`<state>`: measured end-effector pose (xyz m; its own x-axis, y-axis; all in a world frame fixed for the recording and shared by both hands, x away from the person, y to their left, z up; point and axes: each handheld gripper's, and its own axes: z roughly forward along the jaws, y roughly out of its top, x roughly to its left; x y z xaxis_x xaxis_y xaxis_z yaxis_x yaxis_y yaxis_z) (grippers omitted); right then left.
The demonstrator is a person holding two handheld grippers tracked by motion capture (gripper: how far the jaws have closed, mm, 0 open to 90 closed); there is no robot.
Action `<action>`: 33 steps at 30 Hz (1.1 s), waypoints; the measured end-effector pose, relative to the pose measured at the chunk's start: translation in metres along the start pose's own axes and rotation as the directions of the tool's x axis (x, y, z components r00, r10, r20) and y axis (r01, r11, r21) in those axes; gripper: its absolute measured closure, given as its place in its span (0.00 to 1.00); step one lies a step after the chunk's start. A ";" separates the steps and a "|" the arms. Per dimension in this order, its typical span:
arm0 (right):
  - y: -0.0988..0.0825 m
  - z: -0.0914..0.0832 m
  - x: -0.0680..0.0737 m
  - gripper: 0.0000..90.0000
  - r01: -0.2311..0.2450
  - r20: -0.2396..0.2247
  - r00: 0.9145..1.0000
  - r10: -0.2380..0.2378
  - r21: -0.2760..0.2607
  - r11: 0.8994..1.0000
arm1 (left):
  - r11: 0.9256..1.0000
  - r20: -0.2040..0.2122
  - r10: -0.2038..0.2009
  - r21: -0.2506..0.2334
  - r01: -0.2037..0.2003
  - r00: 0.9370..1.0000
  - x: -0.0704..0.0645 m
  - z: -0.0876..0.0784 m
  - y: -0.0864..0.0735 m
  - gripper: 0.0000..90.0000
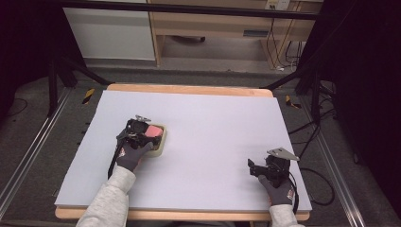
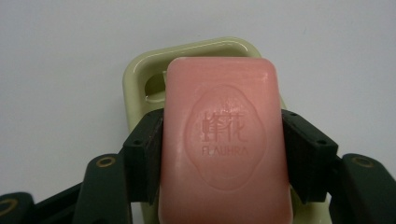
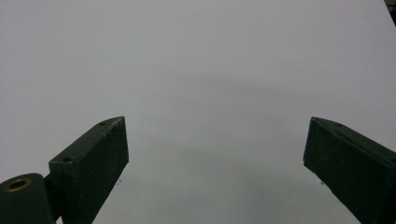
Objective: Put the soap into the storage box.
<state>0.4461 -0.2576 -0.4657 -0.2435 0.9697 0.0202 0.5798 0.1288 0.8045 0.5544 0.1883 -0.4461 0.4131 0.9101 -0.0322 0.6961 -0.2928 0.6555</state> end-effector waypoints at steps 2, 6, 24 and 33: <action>0.000 0.000 0.000 0.08 0.000 0.000 1.000 0.000 0.000 1.000 | 1.000 0.001 0.002 0.002 -0.002 1.000 0.000 0.001 0.000 0.41; 0.000 0.000 0.000 0.08 0.000 0.001 1.000 0.000 -0.001 1.000 | 1.000 0.000 0.004 0.008 -0.004 1.000 -0.001 0.002 0.000 0.41; 0.000 0.000 0.000 0.08 0.000 0.001 1.000 0.000 0.000 1.000 | 1.000 -0.005 0.003 0.004 -0.003 1.000 -0.002 0.001 0.000 0.41; 0.000 -0.001 0.000 0.08 0.004 0.004 1.000 -0.004 -0.003 1.000 | 0.998 0.016 -0.003 -0.057 0.004 1.000 0.002 -0.018 0.005 0.36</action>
<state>0.4456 -0.2579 -0.4653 -0.2429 0.9699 0.0143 0.5767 0.1325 0.8061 0.5483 0.1936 -0.4296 0.4204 0.9062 -0.0462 0.6630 -0.2721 0.6974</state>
